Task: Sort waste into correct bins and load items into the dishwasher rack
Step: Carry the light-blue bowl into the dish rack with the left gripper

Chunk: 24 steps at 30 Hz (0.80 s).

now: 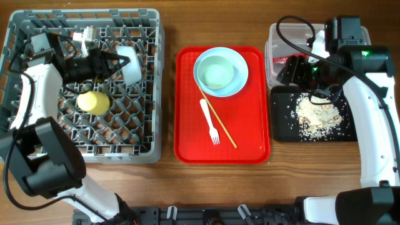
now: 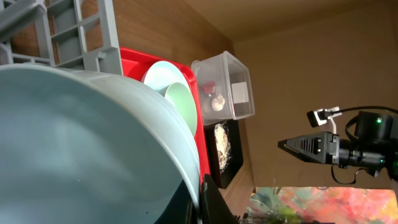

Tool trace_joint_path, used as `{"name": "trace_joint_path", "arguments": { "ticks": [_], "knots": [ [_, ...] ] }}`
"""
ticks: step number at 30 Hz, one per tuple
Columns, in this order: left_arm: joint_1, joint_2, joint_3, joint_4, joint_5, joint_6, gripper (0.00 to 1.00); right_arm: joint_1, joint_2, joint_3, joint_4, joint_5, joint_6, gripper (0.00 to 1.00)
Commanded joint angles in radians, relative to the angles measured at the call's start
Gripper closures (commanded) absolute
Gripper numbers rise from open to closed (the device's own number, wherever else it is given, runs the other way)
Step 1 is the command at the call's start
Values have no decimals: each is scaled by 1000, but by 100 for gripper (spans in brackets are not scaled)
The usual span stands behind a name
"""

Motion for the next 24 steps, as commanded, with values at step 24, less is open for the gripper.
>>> {"name": "trace_joint_path", "arguments": {
  "ticks": [24],
  "knots": [
    [8, 70, 0, -9, -123, 23, 92, 0, 4, 16, -9, 16, -18, 26]
  ]
}}
